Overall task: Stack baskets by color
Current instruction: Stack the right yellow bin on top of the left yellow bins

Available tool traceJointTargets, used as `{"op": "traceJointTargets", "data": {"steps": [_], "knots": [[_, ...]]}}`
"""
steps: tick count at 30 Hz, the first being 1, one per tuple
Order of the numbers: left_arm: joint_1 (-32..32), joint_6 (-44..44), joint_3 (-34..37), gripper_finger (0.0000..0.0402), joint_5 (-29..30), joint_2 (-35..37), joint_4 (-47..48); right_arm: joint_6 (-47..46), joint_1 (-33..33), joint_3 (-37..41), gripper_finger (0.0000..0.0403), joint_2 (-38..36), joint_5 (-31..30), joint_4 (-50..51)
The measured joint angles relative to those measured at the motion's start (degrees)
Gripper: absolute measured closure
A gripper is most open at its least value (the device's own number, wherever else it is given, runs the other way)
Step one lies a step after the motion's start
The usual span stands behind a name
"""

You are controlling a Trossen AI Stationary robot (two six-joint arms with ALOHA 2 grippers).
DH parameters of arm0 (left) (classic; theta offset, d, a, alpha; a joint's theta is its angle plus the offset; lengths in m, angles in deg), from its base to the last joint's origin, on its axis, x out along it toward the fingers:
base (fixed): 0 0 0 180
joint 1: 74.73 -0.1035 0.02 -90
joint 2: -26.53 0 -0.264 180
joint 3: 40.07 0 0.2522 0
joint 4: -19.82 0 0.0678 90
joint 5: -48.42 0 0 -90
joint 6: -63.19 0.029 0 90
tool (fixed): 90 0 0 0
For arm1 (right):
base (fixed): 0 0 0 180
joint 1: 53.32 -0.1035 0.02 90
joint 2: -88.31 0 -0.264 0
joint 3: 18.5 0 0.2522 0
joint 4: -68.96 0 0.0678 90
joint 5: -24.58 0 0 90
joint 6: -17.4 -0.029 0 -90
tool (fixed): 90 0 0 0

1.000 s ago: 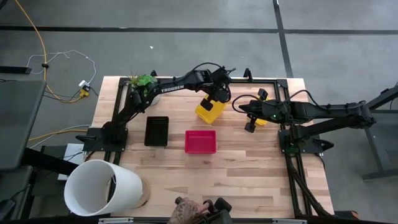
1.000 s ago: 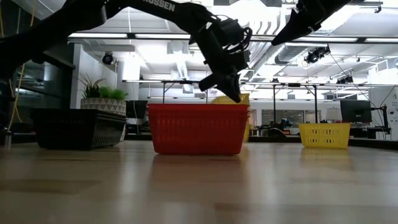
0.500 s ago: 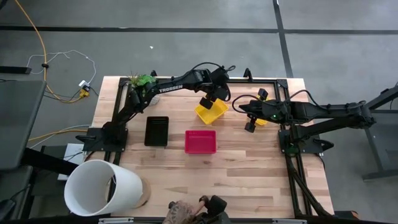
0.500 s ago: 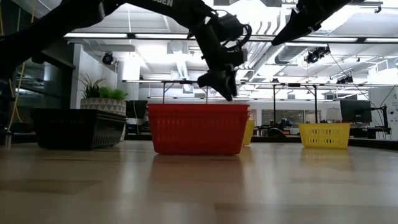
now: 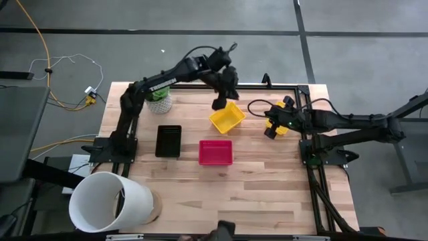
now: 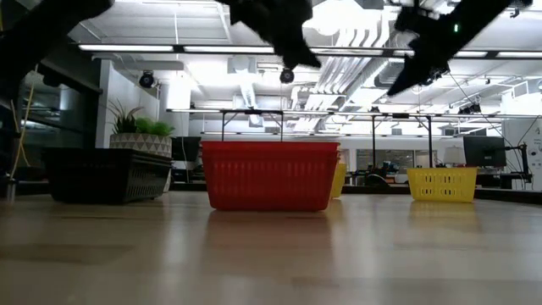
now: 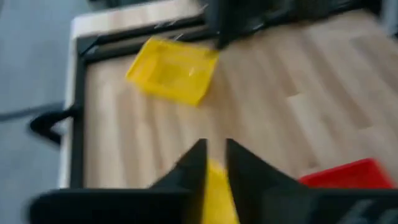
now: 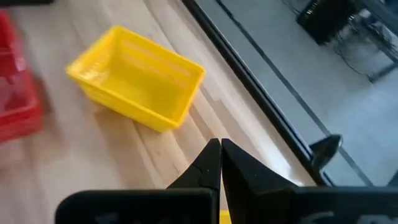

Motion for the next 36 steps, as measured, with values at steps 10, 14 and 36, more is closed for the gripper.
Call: {"op": "traceJointTargets", "data": {"steps": [10,14,36], "knots": [[6.81,-7.95,26.93,0.0400,-0.56,15.71,-30.76,-9.03,8.10,10.75,0.0403,-6.22,-0.40,-8.23],[6.68,-16.36,44.55,0.0401,-0.83,23.53,-54.16,-10.75,8.81,10.78,0.0403,-7.50,1.23,-8.82],[5.49,-24.05,83.49,0.0401,4.91,55.50,-79.92,-19.13,8.83,10.30,0.0322,-7.76,-5.47,-16.59]]}}
